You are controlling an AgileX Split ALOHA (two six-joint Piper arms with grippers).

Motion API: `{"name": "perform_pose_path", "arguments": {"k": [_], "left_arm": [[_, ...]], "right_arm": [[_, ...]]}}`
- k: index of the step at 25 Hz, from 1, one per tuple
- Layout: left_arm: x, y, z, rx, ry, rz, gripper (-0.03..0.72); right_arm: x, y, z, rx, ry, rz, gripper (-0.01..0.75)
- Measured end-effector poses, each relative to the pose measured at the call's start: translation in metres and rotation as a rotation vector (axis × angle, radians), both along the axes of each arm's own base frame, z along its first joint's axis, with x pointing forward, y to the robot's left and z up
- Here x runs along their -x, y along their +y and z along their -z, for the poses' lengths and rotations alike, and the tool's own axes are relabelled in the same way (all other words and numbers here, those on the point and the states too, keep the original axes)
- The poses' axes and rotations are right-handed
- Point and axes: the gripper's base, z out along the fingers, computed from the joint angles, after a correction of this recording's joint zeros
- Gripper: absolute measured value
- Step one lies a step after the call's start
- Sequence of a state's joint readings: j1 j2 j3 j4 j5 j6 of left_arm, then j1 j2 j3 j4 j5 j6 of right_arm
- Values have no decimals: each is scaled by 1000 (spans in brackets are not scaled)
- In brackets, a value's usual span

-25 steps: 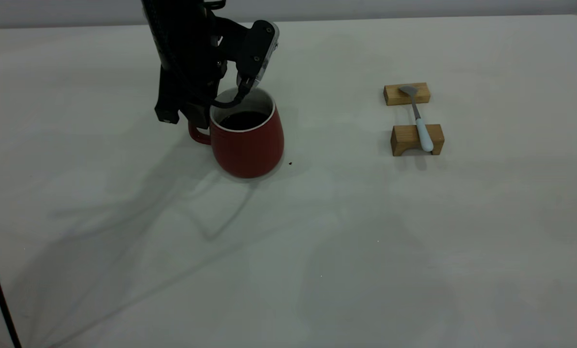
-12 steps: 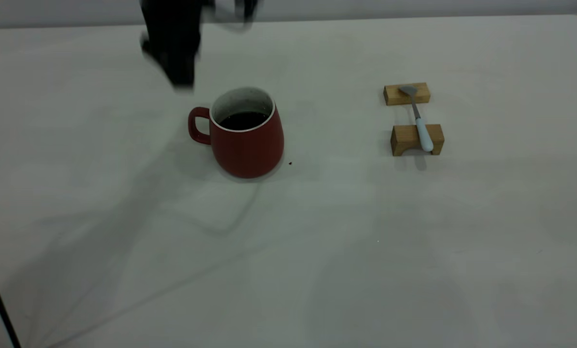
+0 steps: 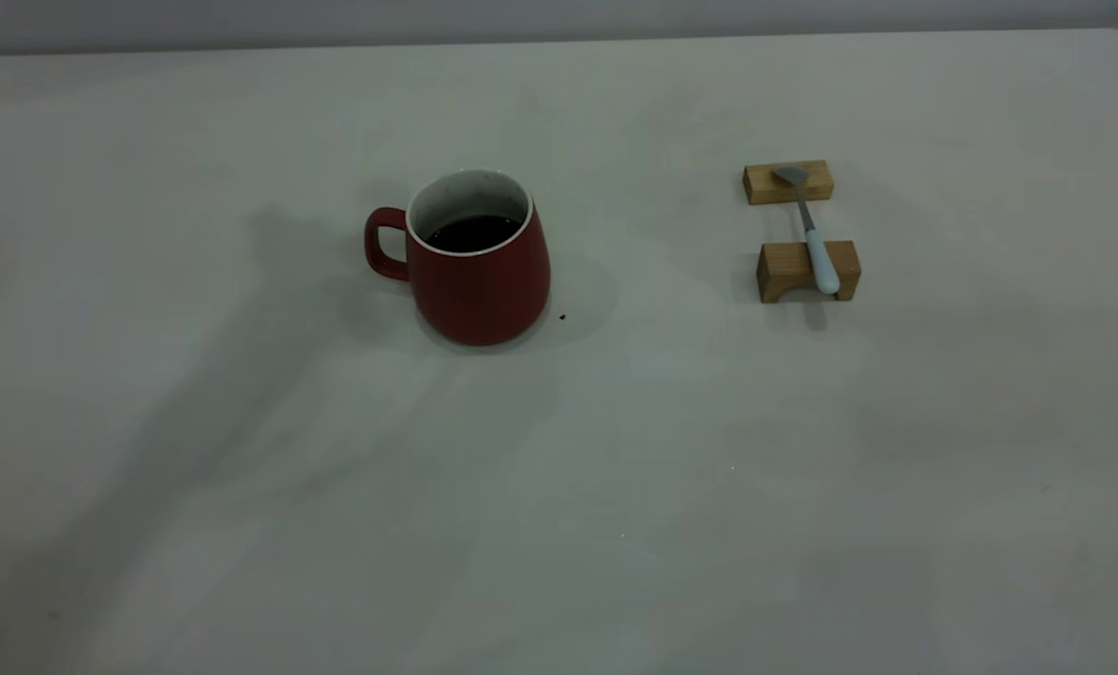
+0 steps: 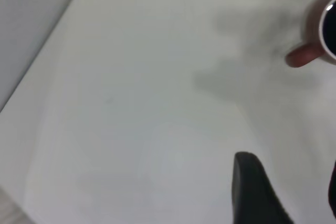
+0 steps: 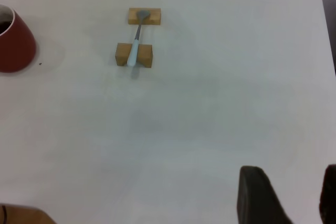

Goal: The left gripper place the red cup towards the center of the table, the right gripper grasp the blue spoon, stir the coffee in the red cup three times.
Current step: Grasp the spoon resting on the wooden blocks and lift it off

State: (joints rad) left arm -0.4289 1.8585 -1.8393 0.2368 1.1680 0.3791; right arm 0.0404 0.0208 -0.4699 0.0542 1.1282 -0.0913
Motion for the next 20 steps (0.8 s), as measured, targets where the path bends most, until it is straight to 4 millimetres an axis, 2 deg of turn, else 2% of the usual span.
{"name": "perform_pose_path", "arguments": {"k": [3, 6, 12, 16, 20], "left_arm": [[34, 17, -25, 34, -45, -71, 377], [73, 34, -39, 85, -66, -146, 350], [137, 62, -62, 205, -142, -281, 322], [186, 82, -55, 283, -147, -374, 318], [240, 106, -26, 326, -131, -433, 318]], "right_arm": [[0, 0, 0, 0, 0, 0, 331], [0, 0, 0, -1, 0, 0, 331], [0, 0, 0, -1, 0, 0, 331], [0, 0, 0, -1, 0, 0, 331], [0, 0, 0, -1, 0, 0, 331]]}}
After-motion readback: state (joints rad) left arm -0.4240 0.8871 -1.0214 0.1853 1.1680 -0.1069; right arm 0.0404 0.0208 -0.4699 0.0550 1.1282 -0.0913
